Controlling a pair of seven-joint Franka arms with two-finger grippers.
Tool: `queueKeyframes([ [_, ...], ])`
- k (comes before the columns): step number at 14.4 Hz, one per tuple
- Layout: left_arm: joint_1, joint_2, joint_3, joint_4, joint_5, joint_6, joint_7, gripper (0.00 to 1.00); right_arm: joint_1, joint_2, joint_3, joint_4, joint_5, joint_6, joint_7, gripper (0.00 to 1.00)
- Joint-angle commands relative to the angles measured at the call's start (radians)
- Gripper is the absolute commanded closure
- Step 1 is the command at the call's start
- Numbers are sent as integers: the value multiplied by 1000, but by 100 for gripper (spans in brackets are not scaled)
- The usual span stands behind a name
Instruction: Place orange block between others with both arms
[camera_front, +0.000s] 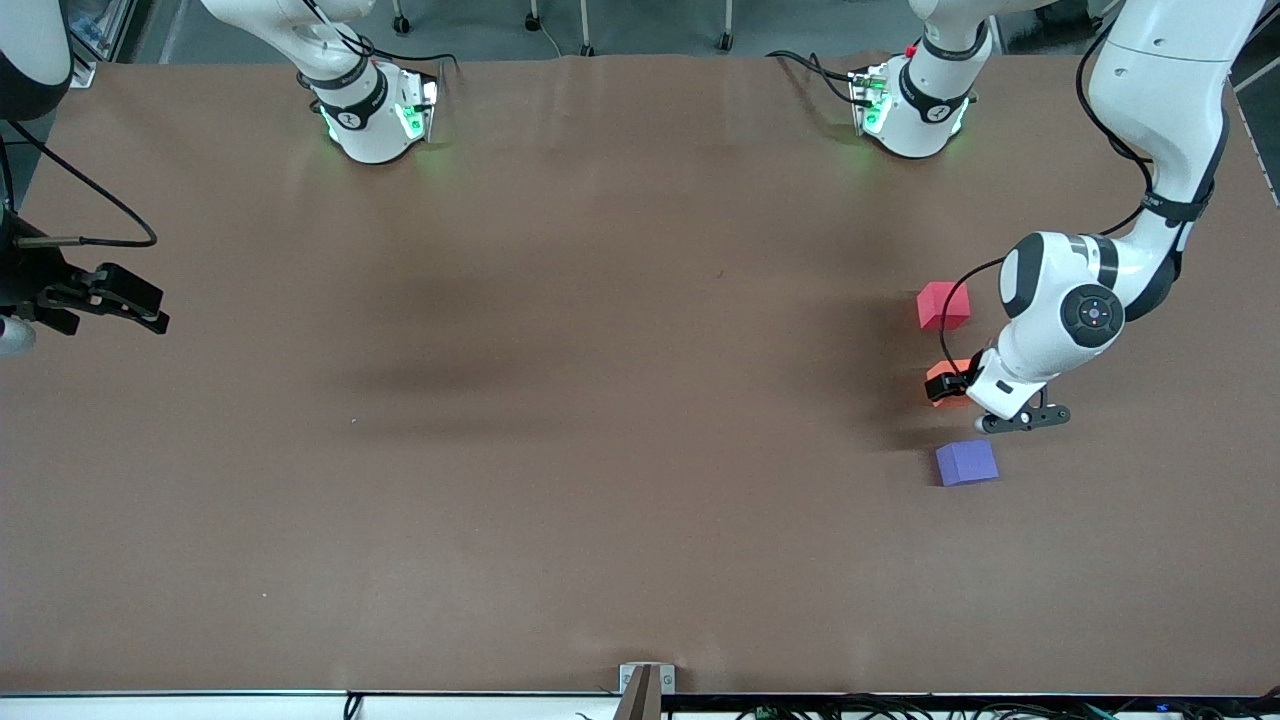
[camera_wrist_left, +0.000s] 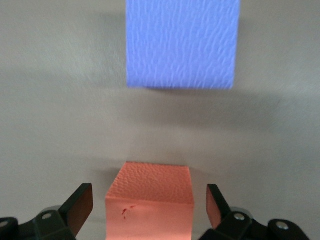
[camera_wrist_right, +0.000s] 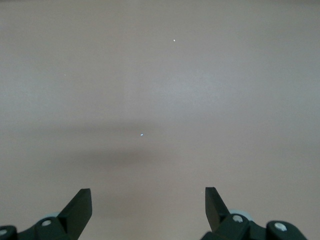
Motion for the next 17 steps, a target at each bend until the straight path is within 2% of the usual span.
queueKeyframes([
  [1, 4, -74, -20, 38, 24, -111, -5, 0, 0, -7, 2, 16, 8, -12, -4, 0],
  [4, 9, -109, -60, 112, 7, -243, -4, 0, 0, -9, 2, 17, 8, -10, 3, 0],
  [7, 10, -143, -85, 168, 5, -301, 3, 0, -3, -9, 0, 16, 7, -10, 3, 0],
  [10, 13, -152, -123, 288, 5, -431, 10, 0, -1, -9, 0, 16, 7, -12, 3, 0],
  [17, 41, -192, -126, 575, -41, -706, 90, 0, 0, -10, 2, 16, 0, -13, 5, 0],
])
